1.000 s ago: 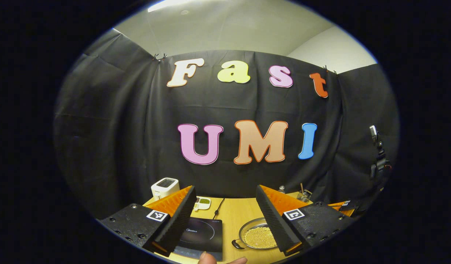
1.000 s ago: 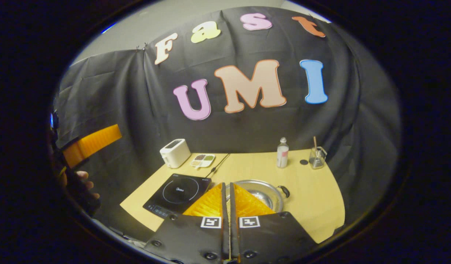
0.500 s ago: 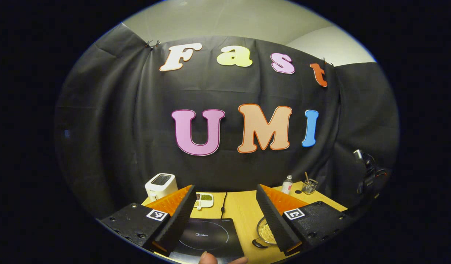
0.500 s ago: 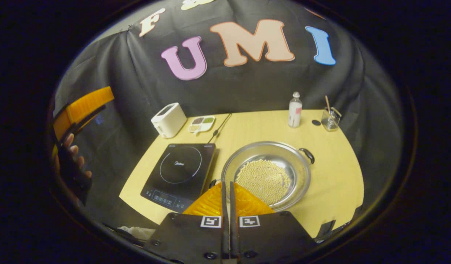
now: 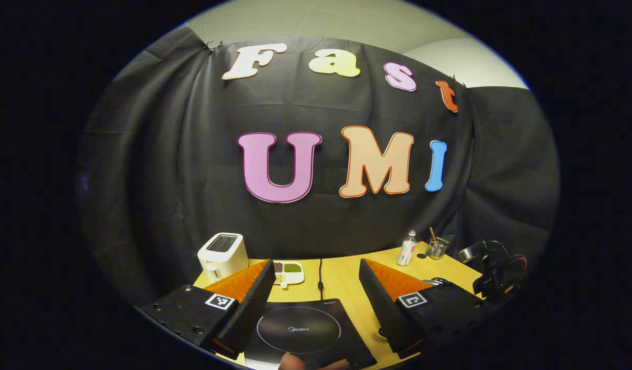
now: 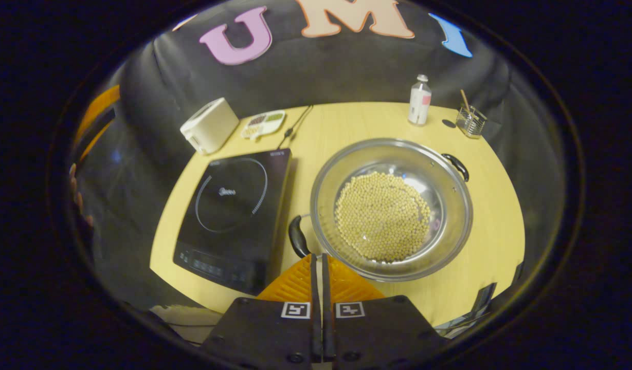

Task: First push the handle of the pot to place it horizontally, then grasp the pot with both hands and set it on the induction cooktop.

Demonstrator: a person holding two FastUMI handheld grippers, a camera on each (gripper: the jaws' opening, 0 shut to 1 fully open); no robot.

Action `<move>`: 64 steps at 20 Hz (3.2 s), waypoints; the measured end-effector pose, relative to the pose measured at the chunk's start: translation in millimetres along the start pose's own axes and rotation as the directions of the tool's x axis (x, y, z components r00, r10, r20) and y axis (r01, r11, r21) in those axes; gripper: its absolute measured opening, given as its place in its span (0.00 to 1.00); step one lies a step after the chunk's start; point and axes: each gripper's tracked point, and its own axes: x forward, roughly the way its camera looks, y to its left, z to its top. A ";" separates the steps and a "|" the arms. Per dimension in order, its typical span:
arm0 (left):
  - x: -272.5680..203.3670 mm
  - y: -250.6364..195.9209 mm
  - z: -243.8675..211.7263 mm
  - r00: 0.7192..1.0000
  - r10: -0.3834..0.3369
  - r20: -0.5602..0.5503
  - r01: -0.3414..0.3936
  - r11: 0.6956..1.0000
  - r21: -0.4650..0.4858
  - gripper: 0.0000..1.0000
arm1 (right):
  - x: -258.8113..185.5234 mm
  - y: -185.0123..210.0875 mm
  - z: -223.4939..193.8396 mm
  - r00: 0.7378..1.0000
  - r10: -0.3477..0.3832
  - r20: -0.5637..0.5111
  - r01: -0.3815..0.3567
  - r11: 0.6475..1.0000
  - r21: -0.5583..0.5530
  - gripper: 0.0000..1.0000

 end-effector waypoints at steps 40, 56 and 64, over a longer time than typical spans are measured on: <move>-0.8 16.8 -19.8 0.999 0.003 -0.049 -0.004 1.000 -0.023 0.99 | 67.5 26.6 52.3 1.000 -0.005 -0.013 0.006 0.997 0.077 0.02; 45.9 -129.3 -115.8 0.941 -0.105 -0.321 0.053 0.985 -0.166 0.99 | -18.2 -189.5 90.7 0.940 -0.172 0.295 0.151 0.984 0.095 0.56; 78.0 -163.0 -195.2 0.861 -0.052 -0.506 -0.039 0.985 -0.167 0.95 | 20.0 -264.3 88.2 0.960 -0.154 0.235 0.126 0.984 0.129 0.73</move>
